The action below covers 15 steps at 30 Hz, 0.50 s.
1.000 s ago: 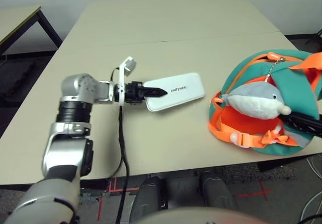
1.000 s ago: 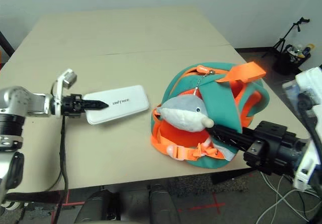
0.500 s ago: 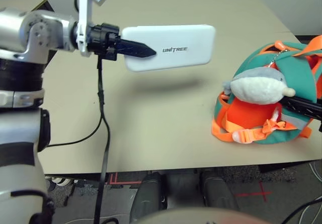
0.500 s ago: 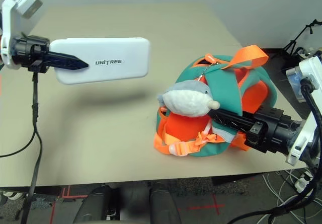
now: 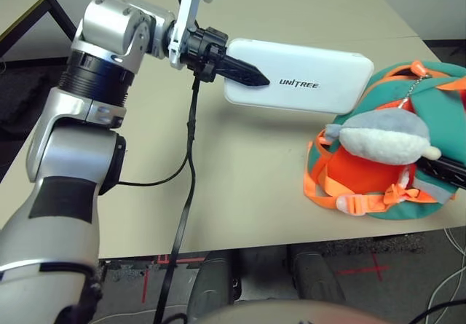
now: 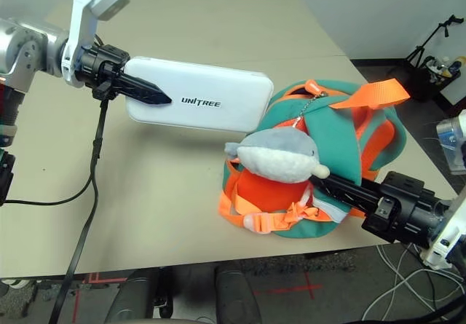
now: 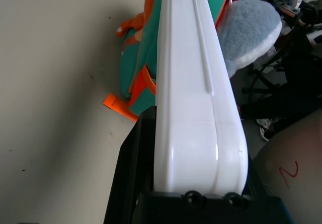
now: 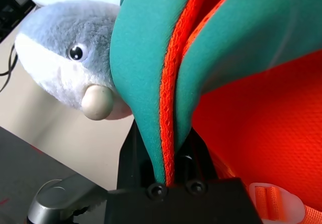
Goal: Put the pencil case into the backpack and zip it.
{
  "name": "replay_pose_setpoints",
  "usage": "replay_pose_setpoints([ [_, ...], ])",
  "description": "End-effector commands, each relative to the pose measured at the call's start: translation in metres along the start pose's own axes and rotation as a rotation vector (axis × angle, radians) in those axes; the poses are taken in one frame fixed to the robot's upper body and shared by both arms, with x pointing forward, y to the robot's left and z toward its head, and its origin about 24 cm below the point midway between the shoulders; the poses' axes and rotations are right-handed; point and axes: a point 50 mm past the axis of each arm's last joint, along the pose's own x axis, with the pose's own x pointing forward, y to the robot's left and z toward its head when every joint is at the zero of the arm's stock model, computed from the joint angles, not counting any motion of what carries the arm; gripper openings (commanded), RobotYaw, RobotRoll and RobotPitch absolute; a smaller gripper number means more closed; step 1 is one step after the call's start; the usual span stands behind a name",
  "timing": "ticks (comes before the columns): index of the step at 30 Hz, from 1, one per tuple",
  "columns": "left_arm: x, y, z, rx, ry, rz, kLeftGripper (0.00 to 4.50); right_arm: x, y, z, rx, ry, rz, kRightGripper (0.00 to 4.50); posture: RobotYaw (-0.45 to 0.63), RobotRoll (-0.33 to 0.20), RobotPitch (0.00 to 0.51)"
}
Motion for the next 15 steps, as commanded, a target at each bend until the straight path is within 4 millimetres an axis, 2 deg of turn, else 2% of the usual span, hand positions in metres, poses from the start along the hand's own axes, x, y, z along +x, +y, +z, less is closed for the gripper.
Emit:
replay_pose_setpoints([
  [1, 0.011, -0.009, 0.002, 0.038, 0.038, -0.074, 1.36, -0.002, 0.002, -0.001, -0.006, -0.005, -0.005, 0.20, -0.25, 0.000, 0.148],
  [7, 0.020, -0.019, 0.003, 0.086, 0.100, -0.112, 1.36, 0.002, 0.000, -0.002, -0.007, -0.018, -0.004, 0.20, -0.24, 0.000, 0.138],
  [11, 0.036, -0.014, -0.006, 0.145, 0.191, -0.109, 1.36, 0.008, -0.003, -0.001, -0.018, -0.031, 0.006, 0.20, -0.23, 0.000, 0.122],
  [15, 0.052, -0.008, -0.005, 0.194, 0.223, -0.110, 1.36, 0.016, -0.004, 0.002, -0.034, -0.051, 0.031, 0.20, -0.23, 0.000, 0.109],
])
